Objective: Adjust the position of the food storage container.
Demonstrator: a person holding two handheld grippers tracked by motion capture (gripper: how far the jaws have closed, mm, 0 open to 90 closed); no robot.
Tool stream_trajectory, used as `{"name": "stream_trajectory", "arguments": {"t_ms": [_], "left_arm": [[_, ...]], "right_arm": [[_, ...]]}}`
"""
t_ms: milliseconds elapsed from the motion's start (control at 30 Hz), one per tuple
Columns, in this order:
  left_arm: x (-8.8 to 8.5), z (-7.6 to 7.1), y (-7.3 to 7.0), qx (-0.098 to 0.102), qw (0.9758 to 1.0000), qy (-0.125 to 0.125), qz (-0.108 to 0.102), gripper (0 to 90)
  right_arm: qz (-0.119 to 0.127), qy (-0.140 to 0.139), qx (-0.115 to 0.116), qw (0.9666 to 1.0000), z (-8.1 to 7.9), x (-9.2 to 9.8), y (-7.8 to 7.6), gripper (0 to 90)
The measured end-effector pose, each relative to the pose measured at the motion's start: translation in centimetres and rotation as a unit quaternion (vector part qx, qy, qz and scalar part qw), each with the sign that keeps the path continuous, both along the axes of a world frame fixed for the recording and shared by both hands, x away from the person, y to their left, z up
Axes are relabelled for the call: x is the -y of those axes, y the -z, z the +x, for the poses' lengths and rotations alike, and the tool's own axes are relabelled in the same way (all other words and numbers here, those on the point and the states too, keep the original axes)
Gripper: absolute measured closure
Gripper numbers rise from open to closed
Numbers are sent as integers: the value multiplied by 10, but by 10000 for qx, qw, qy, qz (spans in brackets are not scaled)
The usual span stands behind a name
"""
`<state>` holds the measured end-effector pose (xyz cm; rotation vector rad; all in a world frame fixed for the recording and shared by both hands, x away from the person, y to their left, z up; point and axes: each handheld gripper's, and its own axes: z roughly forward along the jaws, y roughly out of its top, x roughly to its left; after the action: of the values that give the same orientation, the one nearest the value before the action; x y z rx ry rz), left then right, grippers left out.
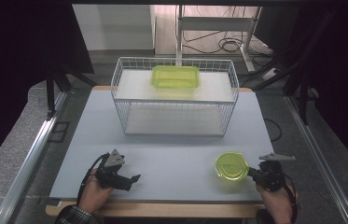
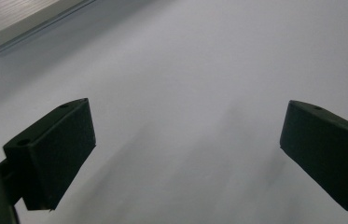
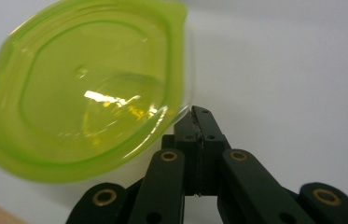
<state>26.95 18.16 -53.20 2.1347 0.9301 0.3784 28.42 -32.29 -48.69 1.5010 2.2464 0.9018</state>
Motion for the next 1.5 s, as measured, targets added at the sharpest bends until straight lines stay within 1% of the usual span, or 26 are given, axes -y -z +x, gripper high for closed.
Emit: {"name": "stream_trajectory", "arguments": {"t_ms": [133,267,300,333,400,533,600,633,700,733,833,900,933,967,1000,1033,1067,1167,1200,1267,1300,1333,1367,1400,1433,1500], "left_arm": [[0,0,0,3,10000,0,11,33],[1,0,0,2,10000,-1,17,33],[1,0,0,-5,10000,-3,14,33],[1,0,0,-5,10000,-3,14,33],[1,0,0,-9,10000,-2,11,33],[1,0,0,-10,10000,0,21,33],[1,0,1,-21,10000,6,35,33],[1,0,1,-21,10000,6,35,33],[1,0,1,-23,10000,4,41,33],[1,0,1,-23,10000,4,41,33],[1,0,1,-25,10000,-3,43,33],[1,1,1,-29,10000,-6,46,33],[1,1,1,-29,10000,-6,46,33],[1,1,1,-32,10000,-8,49,33],[1,1,1,-32,10000,-8,49,33],[1,1,1,-31,10000,-11,52,33],[2,1,1,-39,10000,-12,47,33],[2,1,1,-42,10000,-12,52,33],[2,1,1,-41,10000,-15,52,33],[1,1,1,-40,10000,-15,50,33],[1,1,1,-34,10000,-21,48,33],[1,1,1,-28,10000,-29,45,33],[0,1,1,-28,10000,-37,40,33],[0,1,1,-30,10000,-38,38,33],[0,1,1,-30,10000,-38,38,34],[0,1,1,-29,10000,-34,41,33]], "right_arm": [[130,-142,-132,9997,-4,-8,4,891],[177,-245,-161,9994,-4,-15,6,891],[202,-336,-182,9991,-4,-20,6,891],[202,-336,-182,9991,-4,-20,6,891],[231,-457,-182,9985,-4,-28,7,891],[262,-569,-198,9978,-2,-36,9,891],[317,-706,-216,9968,1,-44,10,891],[317,-706,-216,9968,1,-44,10,891],[410,-835,-281,9953,5,-53,11,891],[410,-835,-281,9953,5,-53,11,891],[472,-972,-308,9937,8,-63,12,891],[589,-1105,-368,9914,12,-73,15,891],[589,-1105,-368,9914,12,-73,15,891],[634,-1179,-387,9902,15,-81,16,891],[634,-1179,-387,9902,15,-81,16,891],[659,-1252,-402,9891,17,-88,18,891],[659,-1252,-402,9891,17,-88,18,891],[731,-1394,-441,9866,22,-99,19,891],[727,-1476,-446,9854,25,-106,19,891],[733,-1514,-441,9848,26,-110,20,891],[779,-1583,-451,9833,30,-118,19,891],[779,-1583,-451,9833,30,-118,19,891],[800,-1633,-448,9823,32,-122,19,891],[810,-1726,-442,9807,35,-131,19,891],[810,-1726,-442,9807,35,-131,19,891],[802,-1826,-451,9789,38,-140,19,891]]}}
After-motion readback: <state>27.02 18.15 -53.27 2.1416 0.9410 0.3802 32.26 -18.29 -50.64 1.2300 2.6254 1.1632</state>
